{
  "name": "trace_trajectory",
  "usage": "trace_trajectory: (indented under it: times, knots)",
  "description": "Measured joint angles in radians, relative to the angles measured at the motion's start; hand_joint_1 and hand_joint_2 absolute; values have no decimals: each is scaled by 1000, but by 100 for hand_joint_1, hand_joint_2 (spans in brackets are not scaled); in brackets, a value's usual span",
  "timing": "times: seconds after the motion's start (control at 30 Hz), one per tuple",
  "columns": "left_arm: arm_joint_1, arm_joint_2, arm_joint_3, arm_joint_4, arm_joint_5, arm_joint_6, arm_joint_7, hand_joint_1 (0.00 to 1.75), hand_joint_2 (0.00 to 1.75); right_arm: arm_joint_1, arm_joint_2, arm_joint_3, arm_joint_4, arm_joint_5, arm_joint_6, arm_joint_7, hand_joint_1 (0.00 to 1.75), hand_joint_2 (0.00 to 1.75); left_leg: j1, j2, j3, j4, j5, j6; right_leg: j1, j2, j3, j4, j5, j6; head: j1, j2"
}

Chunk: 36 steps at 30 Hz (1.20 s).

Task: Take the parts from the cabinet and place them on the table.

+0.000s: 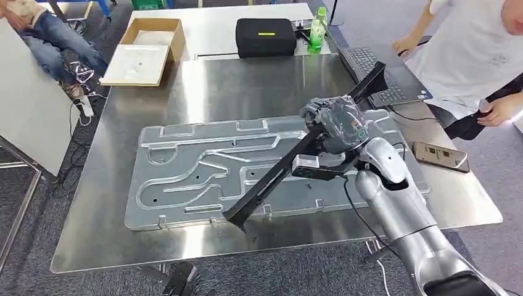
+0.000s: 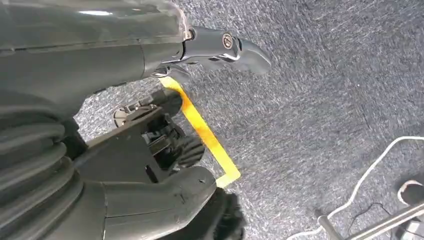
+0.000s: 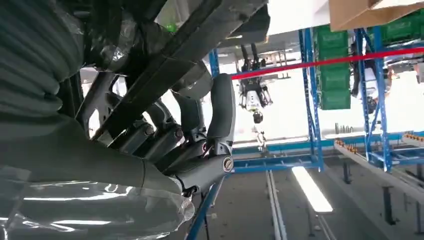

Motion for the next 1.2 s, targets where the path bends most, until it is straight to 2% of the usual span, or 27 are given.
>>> trace_trajectory:
  times: [0.03, 0.07, 0.1, 0.13, 0.17, 0.27, 0.3, 0.33, 0.37, 0.43, 0.47, 0.5, 0.57, 0.6, 0.63, 0.67, 0.77, 0.8, 0.83, 0.9, 0.97, 1.0, 1.03, 1.1, 1.13, 1.17, 1.2]
  knots:
    - [0, 0, -1, 0, 0, -1, 0, 0, 175, 1, 0, 3, -8, 1, 1, 4, 0, 0, 1, 0, 0, 2, -2, -3, -4, -1, 25, -55, 39, 2, 0, 0]
    - [0, -1, -2, 0, 0, -2, 0, 0, 175, 0, 0, 7, -15, 2, 1, 5, 0, 0, 4, -1, 1, 5, -5, -7, -7, -4, 70, -143, 87, 5, 0, 0]
    - [0, -1, -3, 0, -1, -3, 0, 0, 0, -1, 0, 8, -22, 2, 2, 5, 0, 0, 6, -1, 2, 9, -9, -14, -10, -8, 116, -234, 126, 6, 0, 0]
    - [0, -1, -3, 0, -2, -3, 0, 0, 0, -2, 0, 8, -26, -2, 4, 6, 0, 0, 1, -2, -1, 12, -14, -22, -5, -9, 141, -278, 114, 6, 0, 0]
    - [0, -1, -4, 0, 1, -5, -2, 0, 0, -3, 0, 8, -27, -3, 6, 6, 0, 0, -1, -3, -3, 17, -15, -26, 0, -3, 137, -287, 119, -10, -2, 0]
    - [4, -1, -4, 0, 17, -12, -11, 0, 0, 3, -2, 9, -22, -9, 3, 22, 0, 0, 1, -2, -1, 9, -14, -43, 6, -3, 134, -286, 116, -32, 0, 0]
    - [6, 0, -4, 0, 19, -8, -10, 0, 0, 4, -2, 9, -18, -12, 1, 27, 0, 0, 5, -2, -6, 14, -23, -49, -2, -3, 140, -293, 120, -42, -2, 0]
    - [9, 0, -4, 0, 21, -6, -8, 0, 0, 3, -2, 9, -17, -14, -1, 27, 0, 0, 5, -3, -14, 45, -45, -50, -1, -3, 141, -293, 119, -50, -2, 0]
    - [10, 0, -4, 0, 21, -6, -9, 0, 0, 3, -2, 9, -17, -16, -2, 27, 0, 0, 5, -3, -41, 108, -81, -51, 1, -3, 142, -293, 118, -56, -2, 0]
    - [10, 0, -4, 0, 21, 0, -8, 0, 0, 8, -2, 9, -10, -19, -3, 32, 0, 0, 5, -3, -124, 275, -153, -53, 7, -3, 142, -293, 116, -60, -2, 0]
    - [10, 0, -4, 0, 21, 3, -8, 0, 0, 11, -2, 9, -7, -19, -3, 33, 0, 0, 5, -3, -154, 331, -163, -52, 10, -3, 143, -292, 115, -62, -2, 0]
    - [10, 0, -4, 0, 21, 6, -8, 0, 0, 14, -2, 9, -3, -19, -3, 34, 0, 0, 4, -3, -158, 332, -145, -49, 13, -3, 145, -291, 114, -63, -2, 0]
    - [10, 0, -4, 0, 21, 8, -7, 0, 0, 15, -2, 9, 2, -19, -3, 34, 0, 0, 2, -3, -106, 222, -73, -39, 17, 0, 150, -290, 112, -64, -2, 0]
    - [10, 0, -4, 0, 21, 8, -7, 0, 0, 14, -2, 9, 2, -19, -3, 35, 0, 0, -1, -5, -54, 111, -20, -29, 19, 3, 154, -290, 111, -64, -2, 0]
    - [10, 2, -4, 0, 21, 9, -5, 0, 0, 14, -2, 9, 2, -22, -3, 36, 0, 0, -7, -7, -23, 36, -8, -15, 17, 3, 154, -290, 109, -63, -1, 0]
    - [9, 3, -4, 0, 21, 9, -4, 0, 0, 13, -2, 9, 4, -23, -4, 38, 0, 0, -9, -6, -12, 19, -12, -16, 24, 5, 149, -286, 108, -58, -2, 0]
    - [9, 3, -4, 0, 25, 9, -5, 0, 0, 13, -2, 9, 10, -36, -3, 46, 0, 0, -16, -7, -15, 19, -8, -14, 15, 5, 149, -293, 114, -40, -2, 0]
    - [8, 3, -3, 0, 25, 9, -5, 0, 0, 11, -2, 9, 12, -42, -2, 50, 0, 0, -10, -7, -11, 8, -2, -7, 20, 5, 151, -294, 114, -33, -1, 0]
    - [9, 3, -3, 0, 25, 10, -3, 0, 0, 8, -2, 8, 15, -54, -1, 58, 0, 0, -5, -3, -3, -4, 6, -2, 16, 3, 146, -276, 97, -30, -1, 0]
    - [10, 2, -3, 0, 26, 10, -3, 0, 0, -1, -2, 6, 20, -67, 5, 63, 0, 0, -4, -1, -3, -5, 7, 1, 14, 1, 84, -143, 19, -23, -1, 0]
    - [10, 0, -3, 0, 29, 10, -3, 0, 0, 1, -2, 5, 29, -74, 10, 71, 0, 0, -4, -1, -4, -4, 7, 2, 8, 1, 17, -7, -27, -15, 0, 0]
    - [10, 0, -3, 0, 29, 10, -3, 0, 0, 0, -2, 3, 36, -74, 10, 78, 0, 175, -4, -1, -4, -3, 6, 2, 4, 0, 8, 6, -19, -13, -1, 0]
    - [11, 0, -3, 0, 32, 10, -3, 0, 0, -1, -2, 1, 41, -77, 9, 84, 0, 175, -3, -1, -4, -1, 5, 0, 0, -1, 21, -25, 10, -10, -1, 0]
    - [10, 0, -3, 0, 32, 10, -3, 0, 0, -9, -1, -11, 49, -86, 8, 111, 0, 175, -1, -3, -3, 6, 0, -6, -6, -5, 94, -173, 93, -7, -1, 0]
    - [11, 0, -3, 0, 34, 10, -3, 0, 0, -21, 0, -22, 60, -92, 10, 134, 0, 175, 0, -4, -4, 11, -4, -13, -10, -9, 140, -271, 122, -7, -1, 0]
    - [10, 0, -3, 0, 34, 10, -4, 0, 0, -37, 2, -35, 82, -98, 19, 165, 0, 175, -9, -5, -10, 16, -7, -19, 2, -7, 149, -284, 107, -9, 0, 0]
    - [11, 0, -2, 0, 34, 10, -5, 0, 0, -52, 4, -47, 103, -103, 27, 190, 0, 175, -8, -6, -11, 15, -6, -23, 1, -4, 144, -283, 111, -19, -2, 0]
